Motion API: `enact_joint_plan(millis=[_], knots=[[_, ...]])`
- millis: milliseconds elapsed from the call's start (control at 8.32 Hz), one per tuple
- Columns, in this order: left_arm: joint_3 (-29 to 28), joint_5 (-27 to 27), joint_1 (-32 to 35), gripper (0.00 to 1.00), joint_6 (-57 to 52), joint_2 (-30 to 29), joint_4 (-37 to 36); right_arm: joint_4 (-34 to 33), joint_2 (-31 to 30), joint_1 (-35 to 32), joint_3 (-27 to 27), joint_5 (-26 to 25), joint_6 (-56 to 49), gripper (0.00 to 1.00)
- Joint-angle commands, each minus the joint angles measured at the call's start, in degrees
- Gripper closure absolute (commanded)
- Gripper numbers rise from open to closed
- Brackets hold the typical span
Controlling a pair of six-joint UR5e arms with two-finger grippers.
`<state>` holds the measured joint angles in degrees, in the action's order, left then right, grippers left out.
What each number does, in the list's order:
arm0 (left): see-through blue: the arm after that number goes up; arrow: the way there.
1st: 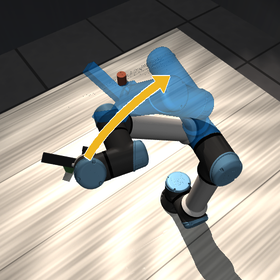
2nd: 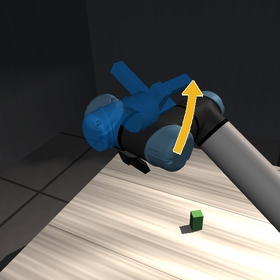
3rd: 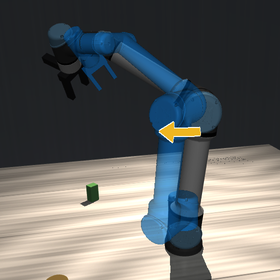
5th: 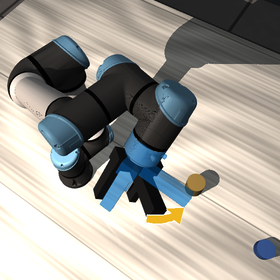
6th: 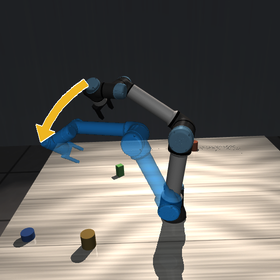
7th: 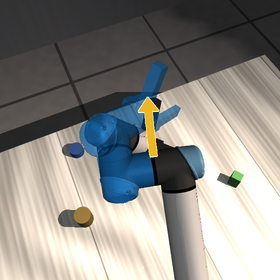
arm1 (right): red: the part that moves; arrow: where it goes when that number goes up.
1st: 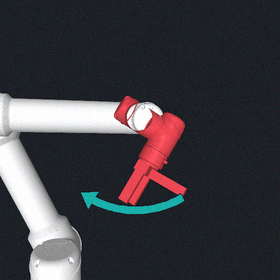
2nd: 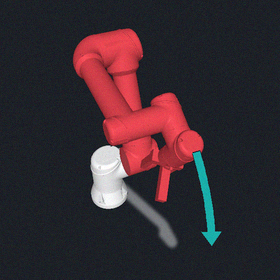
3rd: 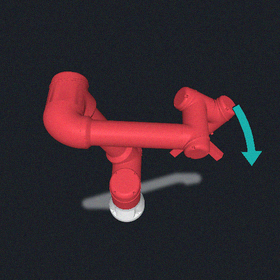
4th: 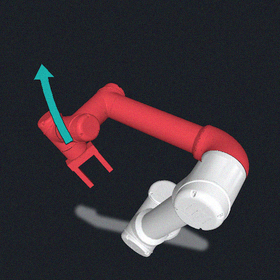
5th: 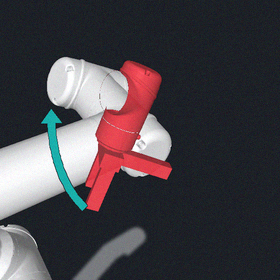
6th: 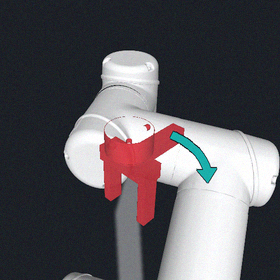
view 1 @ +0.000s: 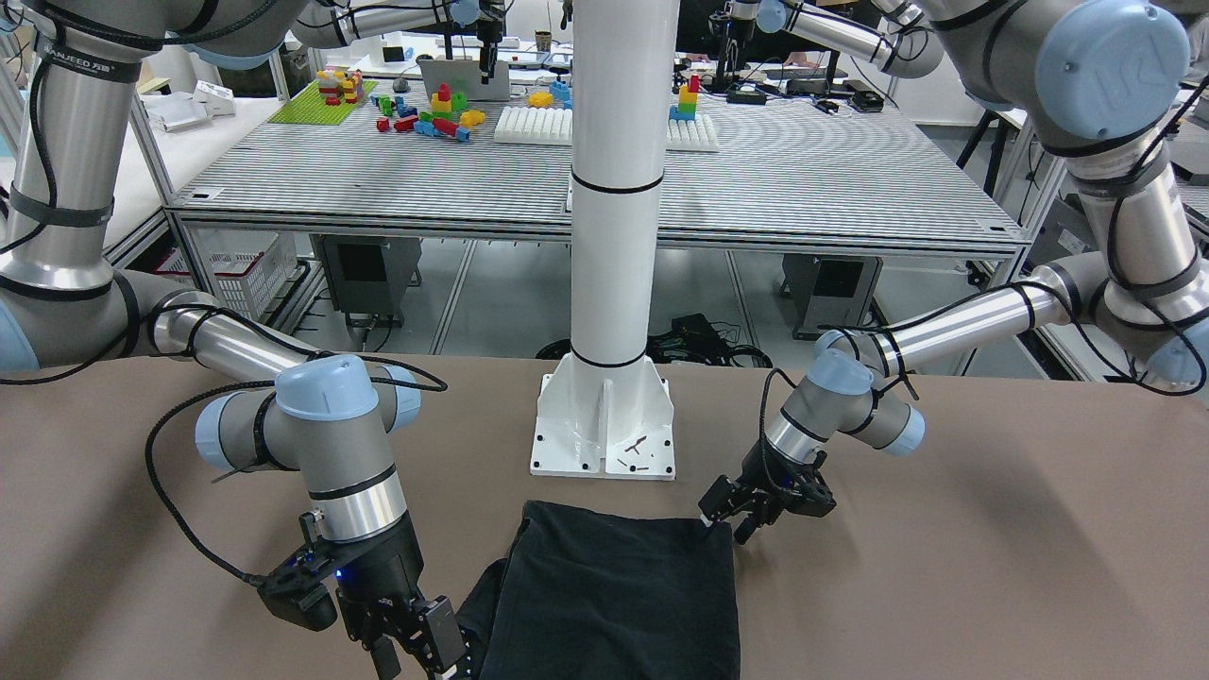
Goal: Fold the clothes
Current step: 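Move the left gripper to the near corner while the right gripper follows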
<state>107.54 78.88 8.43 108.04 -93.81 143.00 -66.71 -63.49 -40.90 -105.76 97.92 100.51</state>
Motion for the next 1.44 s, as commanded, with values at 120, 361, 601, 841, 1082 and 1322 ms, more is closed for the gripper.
enact_joint_plan(millis=[120, 361, 601, 841, 1082, 1322], knots=[[-0.5, -0.8, -0.9, 0.05, -0.3, 0.0, -0.1, 0.0, -0.1, 0.0, 0.0, -0.1, 0.0, 0.06], [-0.5, -1.1, -1.0, 0.11, -0.5, -0.3, -0.1, 0.0, -0.1, 0.0, 0.0, -0.1, 0.0, 0.06], [-0.5, -2.2, -1.0, 0.70, -0.9, -0.5, -0.1, 0.0, -0.1, 0.0, 0.0, -0.1, 0.0, 0.06], [-0.1, -2.2, -1.0, 1.00, -1.0, -0.5, -0.1, 0.0, -0.2, -0.1, 0.0, -0.1, 0.0, 0.06], [0.1, -2.2, -1.0, 1.00, -1.0, -0.6, -0.1, -0.1, -0.8, 0.0, -0.2, -0.1, 0.3, 0.06], [0.0, -2.2, -1.0, 1.00, -1.0, -0.8, -0.1, -1.1, -5.3, 3.3, -4.5, -2.4, 4.2, 0.08]])
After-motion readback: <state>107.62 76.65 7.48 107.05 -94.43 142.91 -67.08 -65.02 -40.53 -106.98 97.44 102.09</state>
